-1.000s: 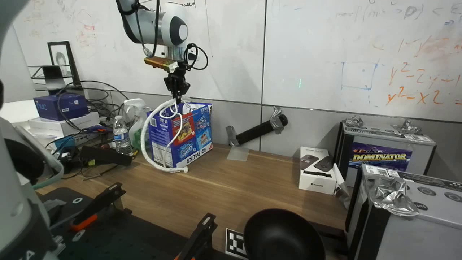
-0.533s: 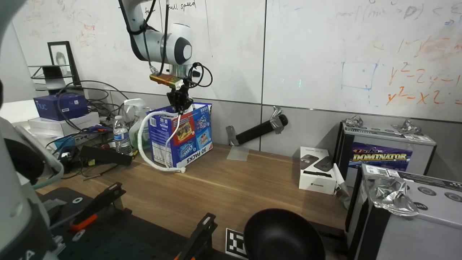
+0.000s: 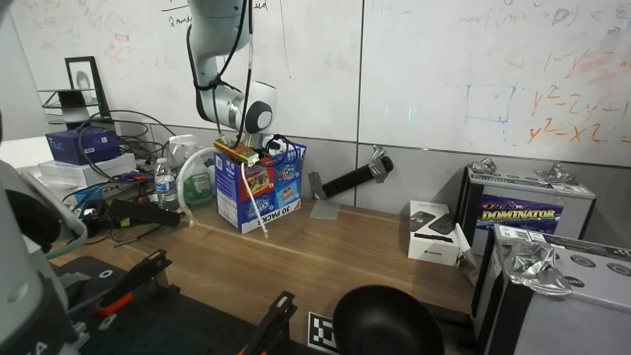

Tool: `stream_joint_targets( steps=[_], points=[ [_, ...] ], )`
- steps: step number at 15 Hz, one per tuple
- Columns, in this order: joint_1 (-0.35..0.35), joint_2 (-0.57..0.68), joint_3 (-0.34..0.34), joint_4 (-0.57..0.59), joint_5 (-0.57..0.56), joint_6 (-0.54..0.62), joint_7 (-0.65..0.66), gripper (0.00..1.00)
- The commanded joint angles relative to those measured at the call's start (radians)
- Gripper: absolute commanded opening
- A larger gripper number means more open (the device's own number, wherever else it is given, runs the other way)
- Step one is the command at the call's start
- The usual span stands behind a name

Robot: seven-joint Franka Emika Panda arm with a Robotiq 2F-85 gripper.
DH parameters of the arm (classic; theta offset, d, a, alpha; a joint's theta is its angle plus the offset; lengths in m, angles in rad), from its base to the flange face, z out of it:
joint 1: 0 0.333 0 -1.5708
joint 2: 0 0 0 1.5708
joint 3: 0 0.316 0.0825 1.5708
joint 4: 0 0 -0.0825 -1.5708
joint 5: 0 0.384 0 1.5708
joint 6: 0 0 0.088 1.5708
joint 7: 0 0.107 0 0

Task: Put the white ropes in the carton box

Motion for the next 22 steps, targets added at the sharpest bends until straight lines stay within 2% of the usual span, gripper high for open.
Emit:
stream_joint_targets(
  steps=[1, 6, 9, 17, 18, 19, 21, 22],
  points=[
    [-0.024, 0.069, 0.024, 0.077, 0.027, -0.008, -0.05, 0.13],
    [-0.011, 0.059, 0.022, 0.083, 0.018, -0.01, -0.044, 0.13],
    [0.026, 0.051, -0.01, 0.083, -0.005, -0.033, -0.004, 0.13],
    [0.071, 0.03, -0.023, 0.072, -0.015, -0.023, 0.006, 0.13],
    [0.075, 0.031, -0.027, 0.073, -0.015, -0.026, 0.01, 0.15],
    [0.075, 0.03, -0.027, 0.074, -0.016, -0.034, 0.009, 0.4],
    [0.079, 0.029, -0.029, 0.074, -0.016, -0.035, 0.012, 0.44],
    [0.082, 0.027, -0.033, 0.074, -0.019, -0.036, 0.015, 0.52]
  ],
)
